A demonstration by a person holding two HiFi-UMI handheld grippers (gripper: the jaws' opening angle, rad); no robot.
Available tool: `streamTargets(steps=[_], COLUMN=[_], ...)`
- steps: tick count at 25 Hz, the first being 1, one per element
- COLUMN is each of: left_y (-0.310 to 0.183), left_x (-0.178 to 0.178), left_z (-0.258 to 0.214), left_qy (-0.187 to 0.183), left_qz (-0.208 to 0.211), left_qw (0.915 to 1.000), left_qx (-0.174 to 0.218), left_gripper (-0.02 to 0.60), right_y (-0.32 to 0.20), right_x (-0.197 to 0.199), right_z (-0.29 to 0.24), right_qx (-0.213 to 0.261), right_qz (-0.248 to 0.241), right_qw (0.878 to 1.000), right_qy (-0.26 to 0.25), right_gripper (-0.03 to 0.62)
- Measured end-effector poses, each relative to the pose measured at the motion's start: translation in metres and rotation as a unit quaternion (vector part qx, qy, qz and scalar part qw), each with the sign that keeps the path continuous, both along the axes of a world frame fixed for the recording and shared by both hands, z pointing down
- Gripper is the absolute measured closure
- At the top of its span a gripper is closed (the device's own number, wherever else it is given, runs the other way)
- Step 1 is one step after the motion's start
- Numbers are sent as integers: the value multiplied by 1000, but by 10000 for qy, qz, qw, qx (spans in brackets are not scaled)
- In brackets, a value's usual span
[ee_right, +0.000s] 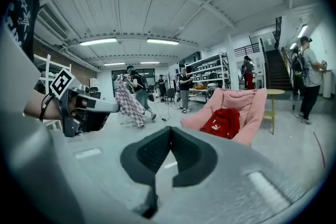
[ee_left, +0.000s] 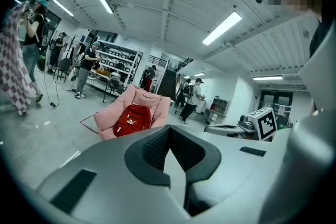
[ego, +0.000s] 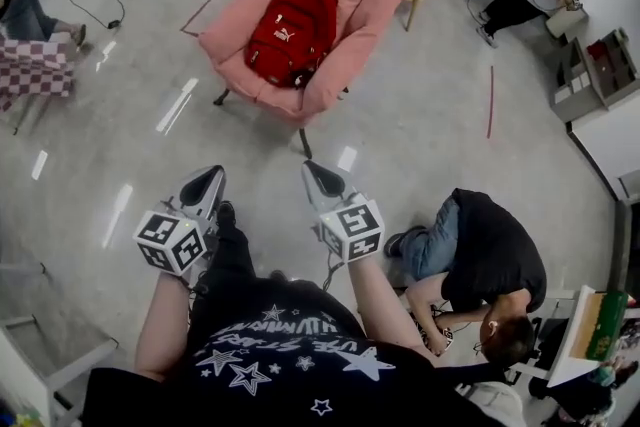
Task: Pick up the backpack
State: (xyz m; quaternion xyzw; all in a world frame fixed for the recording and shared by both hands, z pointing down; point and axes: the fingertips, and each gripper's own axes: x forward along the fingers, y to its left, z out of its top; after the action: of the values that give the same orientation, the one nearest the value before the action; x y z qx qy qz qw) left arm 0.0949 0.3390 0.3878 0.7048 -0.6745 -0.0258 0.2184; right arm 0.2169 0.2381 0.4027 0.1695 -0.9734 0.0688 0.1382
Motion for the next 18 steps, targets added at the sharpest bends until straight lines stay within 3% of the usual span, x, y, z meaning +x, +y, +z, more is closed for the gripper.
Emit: streamTargets(steps=[18], left_y=[-121], left_x=[-175], left_z=[24], left_qy=[361], left_qz=[445], left_qw=[9981], left_qx=[-233], left_gripper=[574], right_y=[-120], right_x=[-147], right_z=[20], right_qx=[-331], right_qz=[740], right_qw=[9962], right_qy=[322], right_gripper=[594])
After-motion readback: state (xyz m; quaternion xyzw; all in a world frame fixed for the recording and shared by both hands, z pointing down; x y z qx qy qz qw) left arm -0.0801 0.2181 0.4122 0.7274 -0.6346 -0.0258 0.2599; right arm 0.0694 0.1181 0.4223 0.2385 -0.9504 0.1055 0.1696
